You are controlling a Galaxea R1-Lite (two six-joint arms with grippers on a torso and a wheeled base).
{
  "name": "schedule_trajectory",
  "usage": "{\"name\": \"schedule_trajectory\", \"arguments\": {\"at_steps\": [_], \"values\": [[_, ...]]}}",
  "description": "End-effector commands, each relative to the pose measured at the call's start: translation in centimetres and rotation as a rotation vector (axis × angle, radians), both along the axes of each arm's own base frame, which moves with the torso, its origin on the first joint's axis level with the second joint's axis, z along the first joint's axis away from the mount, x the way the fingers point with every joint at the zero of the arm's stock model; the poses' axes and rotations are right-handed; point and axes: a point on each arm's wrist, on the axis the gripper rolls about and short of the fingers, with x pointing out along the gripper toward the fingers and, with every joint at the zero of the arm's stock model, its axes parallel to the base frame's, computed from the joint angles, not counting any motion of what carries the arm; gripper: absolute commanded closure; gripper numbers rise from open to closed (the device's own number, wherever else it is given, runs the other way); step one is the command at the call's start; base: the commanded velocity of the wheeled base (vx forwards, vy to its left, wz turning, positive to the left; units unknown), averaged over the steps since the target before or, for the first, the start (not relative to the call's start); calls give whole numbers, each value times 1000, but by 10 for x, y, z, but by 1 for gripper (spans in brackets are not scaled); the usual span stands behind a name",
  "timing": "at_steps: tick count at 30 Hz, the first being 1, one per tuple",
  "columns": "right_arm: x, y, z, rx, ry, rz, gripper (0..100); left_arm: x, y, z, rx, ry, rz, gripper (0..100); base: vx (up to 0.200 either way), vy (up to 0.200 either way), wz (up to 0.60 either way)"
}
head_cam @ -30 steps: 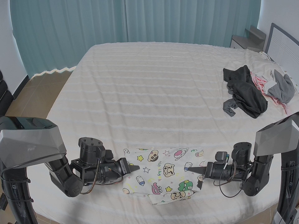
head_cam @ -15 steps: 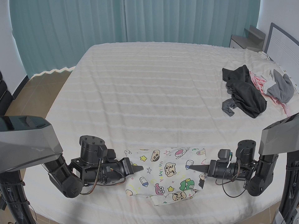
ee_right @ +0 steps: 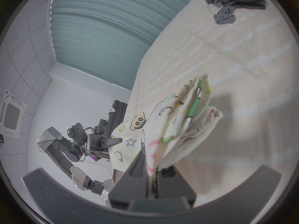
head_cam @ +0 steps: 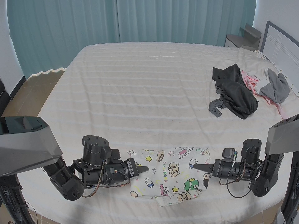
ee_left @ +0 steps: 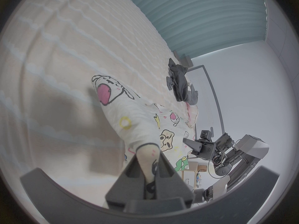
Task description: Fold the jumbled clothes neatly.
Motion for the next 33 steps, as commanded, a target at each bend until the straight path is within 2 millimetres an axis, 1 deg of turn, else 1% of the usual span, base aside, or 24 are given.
{"name": "schedule_trajectory", "arguments": {"at_steps": [1, 8, 24, 28, 33], "values": [[-2, -2, 6, 8, -23, -3, 100, -2, -3, 2, -5, -6, -13, 100, 0, -200, 0], [-3, -4, 10, 9, -33, -12, 100, -5, -13, 6, -25, -4, -30, 100, 0, -200, 0], [-6, -6, 5, -5, -9, -13, 100, -4, -16, 4, -25, 1, -33, 100, 0, -200, 0], [-5, -6, 1, -11, 4, -14, 100, -1, -16, -6, 11, 4, 16, 100, 0, 0, 0], [-6, -6, -3, -17, 19, -12, 100, -1, -16, -10, 22, 13, 24, 100, 0, 0, 0]]}}
